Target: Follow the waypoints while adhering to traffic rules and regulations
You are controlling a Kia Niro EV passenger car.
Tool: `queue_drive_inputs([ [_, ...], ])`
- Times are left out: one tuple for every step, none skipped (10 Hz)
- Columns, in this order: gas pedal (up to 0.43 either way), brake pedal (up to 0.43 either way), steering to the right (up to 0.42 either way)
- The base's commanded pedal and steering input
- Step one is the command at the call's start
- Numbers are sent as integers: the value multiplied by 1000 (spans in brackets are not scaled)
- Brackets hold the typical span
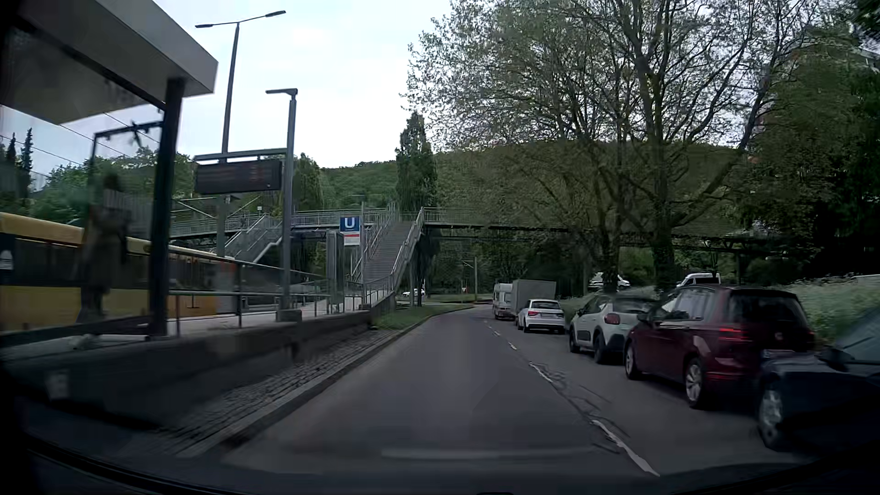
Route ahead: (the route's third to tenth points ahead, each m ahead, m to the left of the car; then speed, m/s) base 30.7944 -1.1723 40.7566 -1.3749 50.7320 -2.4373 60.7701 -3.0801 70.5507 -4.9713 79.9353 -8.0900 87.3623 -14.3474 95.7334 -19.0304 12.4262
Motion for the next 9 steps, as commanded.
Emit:
queue_drive_inputs([
  [20,0,0],
  [0,0,0],
  [0,0,0],
  [0,0,0],
  [0,0,0],
  [0,0,1],
  [0,0,1],
  [0,0,2],
  [0,0,1],
])
